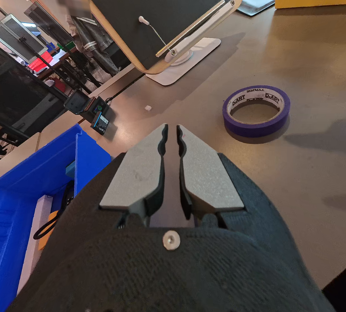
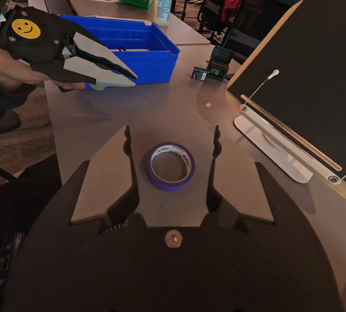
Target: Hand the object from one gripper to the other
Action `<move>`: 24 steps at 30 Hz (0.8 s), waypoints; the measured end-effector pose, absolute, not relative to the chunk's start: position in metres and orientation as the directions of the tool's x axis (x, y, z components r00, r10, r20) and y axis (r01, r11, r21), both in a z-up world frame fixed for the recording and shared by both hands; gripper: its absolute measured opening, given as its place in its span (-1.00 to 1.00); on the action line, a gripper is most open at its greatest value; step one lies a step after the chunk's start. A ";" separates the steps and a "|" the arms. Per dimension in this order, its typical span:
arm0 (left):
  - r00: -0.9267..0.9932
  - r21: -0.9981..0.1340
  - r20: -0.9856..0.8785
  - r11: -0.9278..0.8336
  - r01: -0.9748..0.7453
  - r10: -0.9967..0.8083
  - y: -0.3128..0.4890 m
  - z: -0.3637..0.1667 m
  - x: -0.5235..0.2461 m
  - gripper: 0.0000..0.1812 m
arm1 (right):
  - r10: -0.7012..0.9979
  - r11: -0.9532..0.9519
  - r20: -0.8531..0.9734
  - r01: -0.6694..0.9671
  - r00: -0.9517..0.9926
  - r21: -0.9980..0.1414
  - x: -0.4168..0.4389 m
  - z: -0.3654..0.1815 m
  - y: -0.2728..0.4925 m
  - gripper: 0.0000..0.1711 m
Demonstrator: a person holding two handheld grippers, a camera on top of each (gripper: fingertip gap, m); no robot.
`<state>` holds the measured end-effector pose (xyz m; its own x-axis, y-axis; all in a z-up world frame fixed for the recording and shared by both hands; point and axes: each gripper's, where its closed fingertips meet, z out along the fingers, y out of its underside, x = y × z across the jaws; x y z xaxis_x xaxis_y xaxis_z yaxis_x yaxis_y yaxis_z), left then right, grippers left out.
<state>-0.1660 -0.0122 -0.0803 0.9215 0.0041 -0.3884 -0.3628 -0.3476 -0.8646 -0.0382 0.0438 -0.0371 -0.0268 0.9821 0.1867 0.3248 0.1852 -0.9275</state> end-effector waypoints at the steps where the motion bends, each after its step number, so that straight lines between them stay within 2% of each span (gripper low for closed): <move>1: 0.923 -0.867 -0.385 -0.345 -0.360 0.004 -0.013 -0.080 -0.166 -0.90 | 0.983 0.180 0.183 0.324 -0.022 -0.929 -0.038 -0.037 0.045 0.04; 3: 0.927 -0.873 -0.374 -0.339 -0.350 0.005 -0.013 -0.078 -0.167 -0.89 | 0.985 0.171 0.174 0.316 -0.017 -0.933 -0.039 -0.037 0.046 0.11; 7: 0.938 -0.887 -0.346 -0.326 -0.328 -0.003 -0.014 -0.075 -0.167 -0.88 | 0.987 0.159 0.160 0.316 -0.022 -0.935 -0.041 -0.038 0.045 0.12; 10: 0.939 -0.890 -0.345 -0.314 -0.329 -0.005 -0.015 -0.073 -0.167 -0.87 | 0.990 0.134 0.116 0.331 -0.075 -0.934 -0.042 -0.043 0.034 -0.04; 12: 0.942 -0.892 -0.333 -0.314 -0.325 -0.030 -0.016 -0.073 -0.163 -0.83 | 0.986 0.135 0.086 0.387 -0.143 -0.912 -0.046 -0.058 0.022 -0.03; 14: 0.943 -0.885 -0.329 -0.330 -0.328 -0.055 -0.017 -0.076 -0.160 -0.76 | 0.972 0.173 0.060 0.516 -0.228 -0.839 -0.048 -0.093 0.006 0.05; 15: 0.941 -0.882 -0.332 -0.334 -0.333 -0.061 -0.018 -0.077 -0.160 -0.74 | 0.965 0.204 0.067 0.566 -0.253 -0.799 -0.051 -0.110 0.001 0.01; 17: 0.939 -0.879 -0.338 -0.335 -0.341 -0.068 -0.020 -0.076 -0.158 -0.72 | 0.963 0.252 0.124 0.628 -0.240 -0.736 -0.060 -0.137 0.004 -0.07; 21: 0.937 -0.872 -0.332 -0.343 -0.348 -0.106 -0.023 -0.080 -0.152 -0.68 | 0.923 0.374 0.296 0.749 -0.245 -0.546 -0.063 -0.182 0.017 -0.54; 22: 0.937 -0.870 -0.331 -0.349 -0.350 -0.113 -0.022 -0.081 -0.152 -0.67 | 0.906 0.394 0.353 0.774 -0.235 -0.496 -0.063 -0.188 0.024 -0.85; 24: 0.936 -0.865 -0.331 -0.357 -0.352 -0.121 -0.021 -0.085 -0.152 -0.66 | 0.903 0.395 0.361 0.779 -0.233 -0.487 -0.064 -0.189 0.024 -0.88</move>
